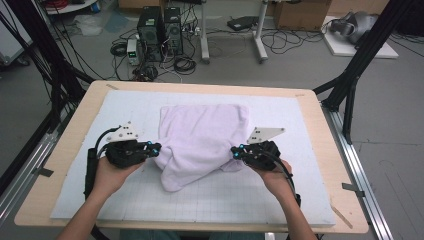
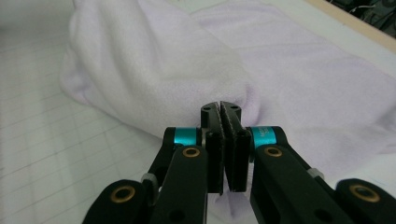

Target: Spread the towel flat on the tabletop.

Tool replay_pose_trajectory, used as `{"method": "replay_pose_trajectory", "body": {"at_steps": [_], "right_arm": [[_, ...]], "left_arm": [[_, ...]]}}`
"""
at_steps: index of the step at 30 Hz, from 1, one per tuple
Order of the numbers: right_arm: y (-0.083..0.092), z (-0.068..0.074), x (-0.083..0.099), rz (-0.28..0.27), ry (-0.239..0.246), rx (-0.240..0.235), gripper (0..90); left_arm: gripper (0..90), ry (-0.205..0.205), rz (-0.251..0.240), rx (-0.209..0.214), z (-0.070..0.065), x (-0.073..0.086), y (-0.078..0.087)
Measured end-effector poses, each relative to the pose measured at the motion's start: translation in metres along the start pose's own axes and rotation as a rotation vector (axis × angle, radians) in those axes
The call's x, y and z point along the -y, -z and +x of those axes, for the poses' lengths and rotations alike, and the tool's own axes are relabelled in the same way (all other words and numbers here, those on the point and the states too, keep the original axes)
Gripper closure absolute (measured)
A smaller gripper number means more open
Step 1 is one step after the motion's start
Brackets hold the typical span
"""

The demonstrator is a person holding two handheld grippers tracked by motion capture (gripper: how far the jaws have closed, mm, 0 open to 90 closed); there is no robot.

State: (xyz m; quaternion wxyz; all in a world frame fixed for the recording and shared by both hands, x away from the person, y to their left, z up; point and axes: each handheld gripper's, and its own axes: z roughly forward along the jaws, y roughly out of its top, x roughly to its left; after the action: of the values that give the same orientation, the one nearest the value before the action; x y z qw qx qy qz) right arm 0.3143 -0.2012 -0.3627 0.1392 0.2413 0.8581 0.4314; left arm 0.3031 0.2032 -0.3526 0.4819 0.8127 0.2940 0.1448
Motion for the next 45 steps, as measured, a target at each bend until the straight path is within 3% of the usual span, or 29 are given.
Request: {"method": "replay_pose_trajectory", "body": {"at_steps": [5,9,13,17,21,24,27,30,33,35,38,43,45], "right_arm": [[0.027,0.008,-0.011,-0.028,0.023,-0.019,88.6],[0.033,0.008,-0.017,-0.014,0.043,0.005,88.6],[0.010,-0.010,-0.011,0.038,-0.001,0.026,88.5],[-0.028,-0.031,-0.007,0.085,-0.053,0.067,88.5],[-0.057,-0.051,-0.001,0.116,-0.120,0.058,86.9],[-0.060,-0.059,0.004,0.107,-0.164,0.055,74.9],[-0.046,-0.052,0.003,0.062,-0.135,0.060,69.4],[-0.029,-0.036,0.003,0.012,-0.097,0.052,66.0],[-0.019,-0.018,0.007,-0.003,-0.062,0.041,62.7],[-0.016,-0.007,0.012,-0.014,-0.050,0.016,60.9],[-0.022,0.006,0.019,-0.010,-0.024,0.001,57.6],[-0.048,0.015,0.027,0.044,-0.046,-0.019,47.7],[-0.057,0.018,0.025,0.055,-0.049,-0.011,49.2]], "left_arm": [[85.2,-0.003,-0.015,-0.027,0.001,-0.003,0.012],[85.2,-0.005,0.012,-0.051,0.004,0.000,0.005],[85.1,-0.004,0.093,-0.108,0.016,0.009,-0.021],[85.0,0.065,0.143,-0.169,0.040,0.018,-0.049],[81.2,0.117,0.174,-0.177,0.055,0.024,-0.063],[66.4,0.118,0.155,-0.153,0.053,0.023,-0.054],[60.1,0.092,0.115,-0.142,0.042,0.018,-0.041],[57.6,0.051,0.113,-0.128,0.029,0.015,-0.032],[55.5,0.010,0.118,-0.123,0.017,0.014,-0.026],[55.1,0.006,0.098,-0.101,0.011,0.017,-0.024],[54.0,0.011,0.122,-0.072,0.005,0.031,-0.027],[52.7,0.015,0.192,-0.035,-0.002,0.058,-0.041],[56.6,-0.009,0.257,-0.021,-0.004,0.062,-0.049]]}}
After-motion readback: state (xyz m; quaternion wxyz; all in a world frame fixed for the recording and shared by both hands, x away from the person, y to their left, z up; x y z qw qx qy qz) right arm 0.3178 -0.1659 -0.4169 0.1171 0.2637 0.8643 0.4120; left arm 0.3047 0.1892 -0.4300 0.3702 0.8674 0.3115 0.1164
